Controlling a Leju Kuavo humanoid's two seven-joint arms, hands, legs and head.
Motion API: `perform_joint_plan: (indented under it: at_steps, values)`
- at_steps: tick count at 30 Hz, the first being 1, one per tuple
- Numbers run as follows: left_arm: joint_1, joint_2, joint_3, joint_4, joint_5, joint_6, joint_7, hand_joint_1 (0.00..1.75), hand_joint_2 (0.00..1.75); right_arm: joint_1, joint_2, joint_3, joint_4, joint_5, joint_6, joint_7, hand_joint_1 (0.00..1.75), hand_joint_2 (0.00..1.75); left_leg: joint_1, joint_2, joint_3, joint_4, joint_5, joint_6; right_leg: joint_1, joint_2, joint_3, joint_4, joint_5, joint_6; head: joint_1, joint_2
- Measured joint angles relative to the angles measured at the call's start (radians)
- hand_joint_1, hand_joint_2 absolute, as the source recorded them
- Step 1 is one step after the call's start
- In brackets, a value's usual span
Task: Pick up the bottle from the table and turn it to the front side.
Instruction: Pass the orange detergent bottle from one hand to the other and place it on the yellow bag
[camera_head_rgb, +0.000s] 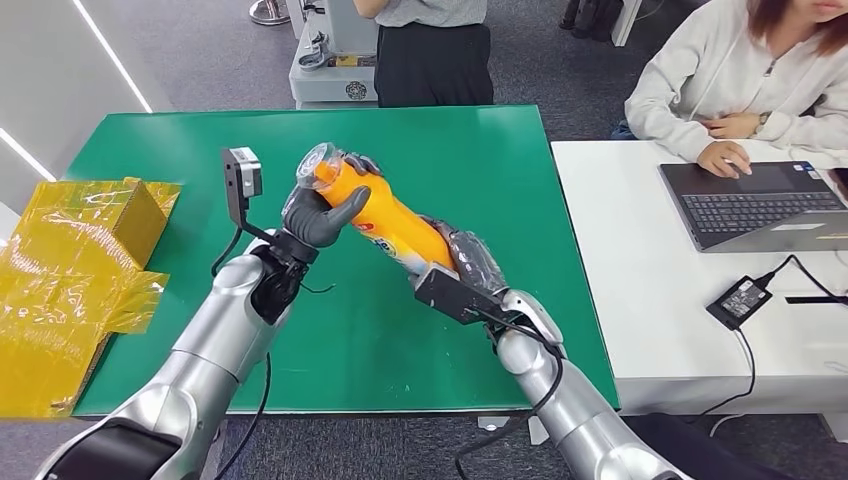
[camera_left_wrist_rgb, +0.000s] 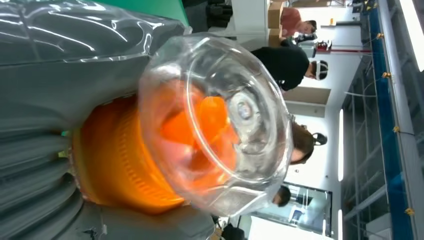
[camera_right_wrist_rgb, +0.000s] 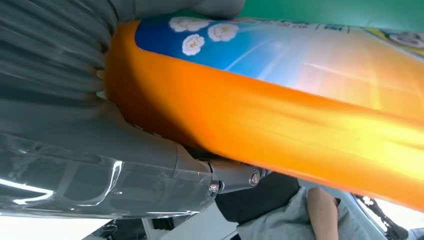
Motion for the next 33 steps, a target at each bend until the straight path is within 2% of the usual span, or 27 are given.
perform_joint_plan:
  at_steps: [8, 12, 14, 19, 23, 29, 33]
  values:
    - [0.000, -0.008, -0.014, -0.002, 0.015, -0.010, 0.007, 1.75, 1.75, 0.023, -0.011, -0.024, -0.036, 0.007, -0.005, -0.004, 1.75, 1.75, 0.000, 0.000, 0.000, 0.000, 0.000, 0.000, 0.000, 0.000, 0.000, 0.000, 0.000, 0.000, 0.000, 0.000]
    - [0.001, -0.010, -0.017, -0.003, 0.012, 0.002, -0.003, 1.75, 1.75, 0.036, -0.012, -0.036, -0.058, 0.004, -0.023, -0.008, 0.03, 1.75, 0.000, 0.000, 0.000, 0.000, 0.000, 0.000, 0.000, 0.000, 0.000, 0.000, 0.000, 0.000, 0.000, 0.000]
    - [0.002, -0.010, -0.024, -0.009, -0.039, 0.058, -0.035, 1.75, 1.75, 0.043, -0.012, -0.047, -0.078, -0.005, -0.034, -0.009, 0.00, 1.75, 0.000, 0.000, 0.000, 0.000, 0.000, 0.000, 0.000, 0.000, 0.000, 0.000, 0.000, 0.000, 0.000, 0.000]
    - [0.016, 0.001, -0.052, -0.046, -0.237, 0.264, -0.097, 1.75, 1.75, 0.059, -0.016, -0.078, -0.146, -0.019, -0.051, -0.011, 0.00, 1.75, 0.000, 0.001, 0.000, 0.000, 0.000, 0.000, 0.000, 0.001, 0.000, 0.000, 0.000, 0.000, 0.000, 0.000]
    - [0.018, 0.008, -0.076, -0.095, -0.537, 0.510, -0.112, 1.75, 1.75, 0.094, -0.019, -0.089, -0.220, -0.034, -0.048, -0.017, 0.00, 1.75, 0.000, 0.001, 0.000, 0.000, 0.000, 0.000, 0.000, 0.000, 0.000, 0.000, 0.000, 0.000, 0.000, 0.000]
    - [0.018, 0.026, -0.109, -0.134, -0.925, 0.752, -0.058, 1.75, 1.75, 0.153, -0.025, -0.089, -0.341, -0.052, -0.038, -0.038, 0.00, 1.75, 0.000, 0.001, 0.000, 0.000, 0.000, 0.000, 0.000, 0.001, 0.000, 0.000, 0.000, 0.000, 0.000, 0.000]
    - [0.016, 0.051, -0.140, -0.135, -1.275, 0.918, 0.051, 1.75, 1.75, 0.175, -0.034, -0.075, -0.396, -0.065, -0.041, -0.056, 0.00, 1.75, 0.000, 0.001, 0.000, 0.000, 0.000, 0.000, 0.000, 0.001, 0.000, 0.000, 0.000, 0.000, 0.000, 0.000]
